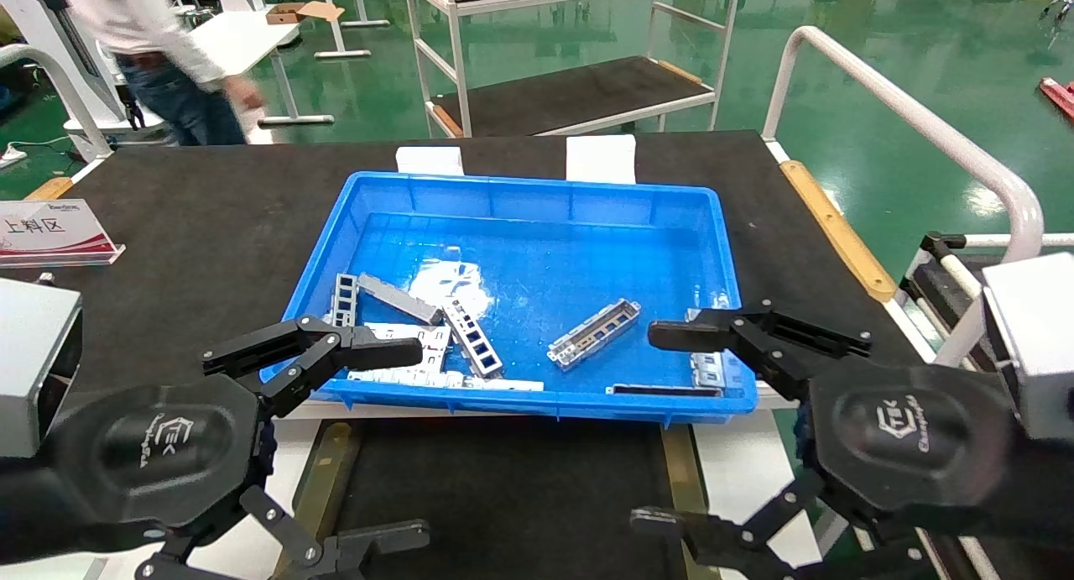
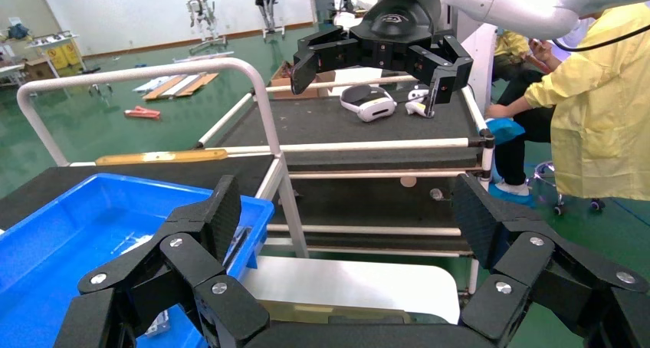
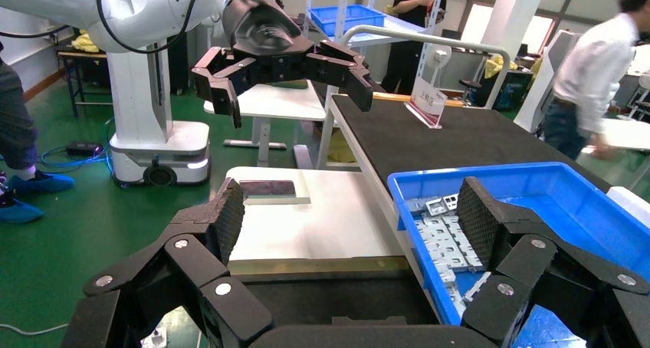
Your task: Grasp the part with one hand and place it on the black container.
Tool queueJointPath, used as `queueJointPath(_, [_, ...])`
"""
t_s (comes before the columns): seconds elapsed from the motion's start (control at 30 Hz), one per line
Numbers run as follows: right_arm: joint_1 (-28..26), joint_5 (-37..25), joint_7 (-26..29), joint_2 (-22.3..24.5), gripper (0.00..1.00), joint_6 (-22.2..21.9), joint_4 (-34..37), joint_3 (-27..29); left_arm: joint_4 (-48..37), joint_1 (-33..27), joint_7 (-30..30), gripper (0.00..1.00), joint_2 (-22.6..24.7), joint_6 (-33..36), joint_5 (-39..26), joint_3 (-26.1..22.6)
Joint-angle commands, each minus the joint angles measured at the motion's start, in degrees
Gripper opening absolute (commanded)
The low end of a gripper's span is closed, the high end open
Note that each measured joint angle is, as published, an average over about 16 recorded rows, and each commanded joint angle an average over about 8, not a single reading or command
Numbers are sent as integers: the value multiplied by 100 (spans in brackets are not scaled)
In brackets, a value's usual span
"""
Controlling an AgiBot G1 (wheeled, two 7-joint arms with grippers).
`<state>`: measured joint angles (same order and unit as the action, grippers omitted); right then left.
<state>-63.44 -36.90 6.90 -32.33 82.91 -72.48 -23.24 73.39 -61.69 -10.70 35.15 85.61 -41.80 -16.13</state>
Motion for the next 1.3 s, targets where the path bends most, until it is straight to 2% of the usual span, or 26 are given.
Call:
queueJointPath(0.03, [0,0,0,0,100,0,0,0,0,0,0,100,0,0,0,0])
queueJointPath(1.03, [0,0,0,0,100,0,0,0,0,0,0,100,2,-4,-2,1])
queueJointPath(1.3, [-1,0,0,0,100,1,1,0,-43,-40,15,100,126,-153,-97,-41])
